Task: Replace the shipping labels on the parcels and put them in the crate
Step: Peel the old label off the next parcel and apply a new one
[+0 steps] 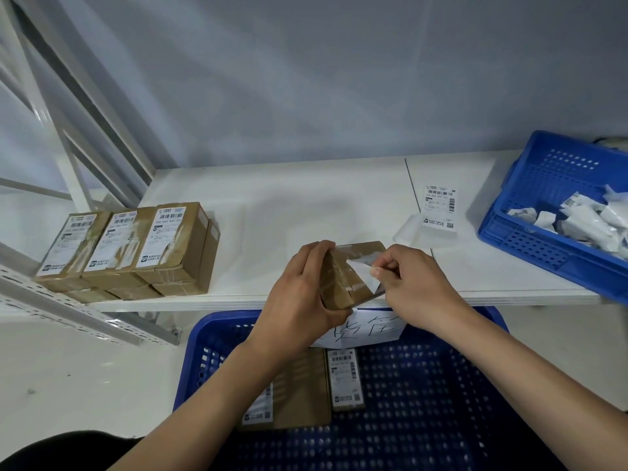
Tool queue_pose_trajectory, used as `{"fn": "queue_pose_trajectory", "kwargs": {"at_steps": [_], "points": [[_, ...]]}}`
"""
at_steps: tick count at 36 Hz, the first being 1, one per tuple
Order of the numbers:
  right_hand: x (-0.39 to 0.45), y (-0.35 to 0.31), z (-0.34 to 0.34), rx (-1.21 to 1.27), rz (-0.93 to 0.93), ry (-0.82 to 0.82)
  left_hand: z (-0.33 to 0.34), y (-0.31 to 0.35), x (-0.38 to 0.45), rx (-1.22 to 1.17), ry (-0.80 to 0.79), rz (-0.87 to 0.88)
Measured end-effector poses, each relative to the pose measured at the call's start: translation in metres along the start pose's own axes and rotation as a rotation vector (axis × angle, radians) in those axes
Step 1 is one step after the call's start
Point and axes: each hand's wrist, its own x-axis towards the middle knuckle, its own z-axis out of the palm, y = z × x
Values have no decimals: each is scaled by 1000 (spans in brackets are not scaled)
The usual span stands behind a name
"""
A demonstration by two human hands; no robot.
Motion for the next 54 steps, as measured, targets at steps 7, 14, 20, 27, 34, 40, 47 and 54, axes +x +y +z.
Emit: {"fn": "queue_pose_trajectory", "kwargs": {"at_steps": [7, 14, 20, 27, 34, 40, 47, 54], "points": [[3, 2, 0, 82, 63, 3, -1, -2, 0, -13, -4, -9], [3, 4, 1, 173, 140, -2, 2, -3, 0, -54, 2, -30], [3, 4, 2, 234, 178, -1, 5, -2, 0, -133, 19, -99], [2, 4, 2, 256, 190, 15, 4, -2, 1, -122, 22, -95], [0, 1, 5, 274, 157, 41, 4, 0, 2, -124, 46, -91], [0, 4, 4, 392, 170, -22, 2, -4, 2, -117, 21, -60], [3, 0, 5, 549, 120, -46, -11, -10, 9, -114, -1, -44], [2, 1, 1, 678, 148, -150, -19, -18, 12, -109, -33, 2]]}}
